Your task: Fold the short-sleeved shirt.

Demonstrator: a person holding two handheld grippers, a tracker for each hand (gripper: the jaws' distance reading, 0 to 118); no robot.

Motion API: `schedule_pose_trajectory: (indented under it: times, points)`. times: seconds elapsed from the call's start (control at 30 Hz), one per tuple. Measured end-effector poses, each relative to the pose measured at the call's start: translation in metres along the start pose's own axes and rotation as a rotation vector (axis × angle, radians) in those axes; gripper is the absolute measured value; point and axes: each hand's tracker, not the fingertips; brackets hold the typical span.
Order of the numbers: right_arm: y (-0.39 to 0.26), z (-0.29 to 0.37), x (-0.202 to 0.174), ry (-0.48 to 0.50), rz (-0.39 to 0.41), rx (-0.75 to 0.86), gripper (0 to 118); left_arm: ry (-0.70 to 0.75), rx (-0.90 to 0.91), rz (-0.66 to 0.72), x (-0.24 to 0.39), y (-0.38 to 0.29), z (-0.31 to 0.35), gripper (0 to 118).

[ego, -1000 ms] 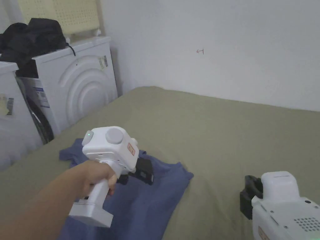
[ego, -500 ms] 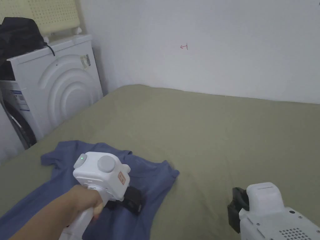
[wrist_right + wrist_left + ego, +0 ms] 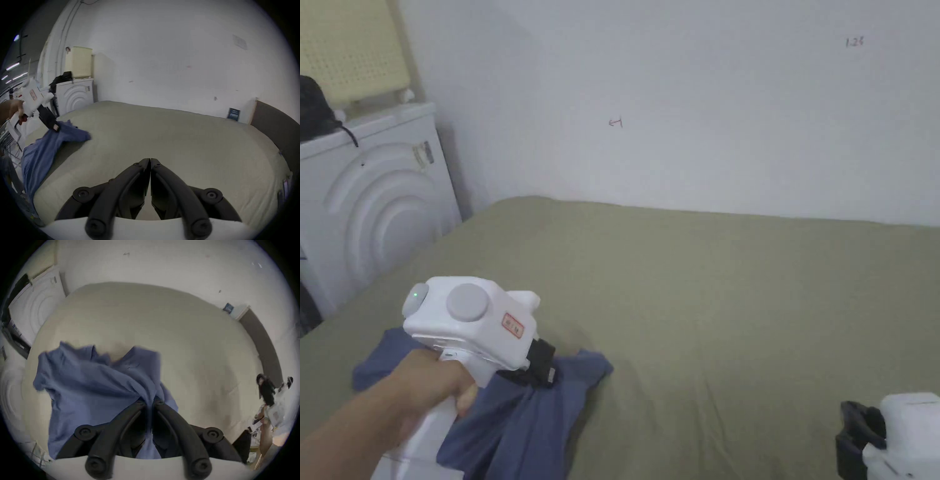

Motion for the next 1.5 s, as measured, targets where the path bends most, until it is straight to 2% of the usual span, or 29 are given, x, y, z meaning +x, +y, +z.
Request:
schedule_pose_trajectory:
  times: [0.17, 0.27, 0.4, 0.53, 0.63, 0.77, 0.97, 1.0, 1.03, 1.07, 1.1, 1.13, 1.33, 1.43, 1.5]
  points:
    - [-0.007, 0.039, 0.074, -0.149, -0.041, -0.009, 7, -0.113, 0.034, -0.126, 0.102, 0.039, -0.009, 7]
    - [-0.012, 0.069, 0.12, -0.235, -0.076, -0.012, 7, -0.171, 0.021, -0.252, 0.19, 0.058, -0.027, 7]
    - [-0.016, 0.111, 0.176, -0.355, -0.094, -0.021, 7, -0.335, 0.016, -0.381, 0.32, 0.064, -0.051, 7]
    - [-0.022, 0.149, 0.221, -0.476, -0.122, -0.033, 7, -0.466, -0.04, -0.492, 0.446, 0.043, -0.073, 7]
    - [-0.028, 0.171, 0.247, -0.541, -0.164, -0.054, 7, -0.545, -0.116, -0.56, 0.517, 0.014, -0.094, 7]
    - [-0.037, 0.189, 0.269, -0.595, -0.196, -0.066, 7, -0.585, -0.196, -0.608, 0.57, -0.027, -0.125, 7]
    - [-0.05, 0.194, 0.277, -0.61, -0.217, -0.081, 7, -0.592, -0.295, -0.607, 0.574, -0.072, -0.168, 7]
    - [-0.051, 0.193, 0.276, -0.606, -0.222, -0.083, 7, -0.601, -0.306, -0.594, 0.569, -0.074, -0.173, 13]
    - [-0.051, 0.191, 0.275, -0.602, -0.227, -0.083, 7, -0.601, -0.305, -0.562, 0.563, -0.073, -0.175, 42]
    - [-0.051, 0.19, 0.272, -0.594, -0.233, -0.082, 7, -0.59, -0.296, -0.515, 0.556, -0.07, -0.174, 78]
    - [-0.05, 0.189, 0.27, -0.58, -0.244, -0.08, 7, -0.572, -0.292, -0.481, 0.549, -0.064, -0.172, 106]
    - [-0.049, 0.188, 0.268, -0.567, -0.252, -0.072, 7, -0.549, -0.286, -0.46, 0.541, -0.06, -0.166, 116]
    - [-0.034, 0.18, 0.244, -0.5, -0.207, -0.061, 7, -0.581, -0.079, -0.276, 0.445, -0.024, -0.081, 111]
    - [-0.026, 0.18, 0.231, -0.468, -0.192, -0.052, 7, -0.478, 0.109, -0.248, 0.383, -0.022, -0.017, 109]
    - [-0.022, 0.18, 0.222, -0.45, -0.183, -0.041, 7, -0.383, 0.234, -0.235, 0.341, -0.031, 0.018, 102]
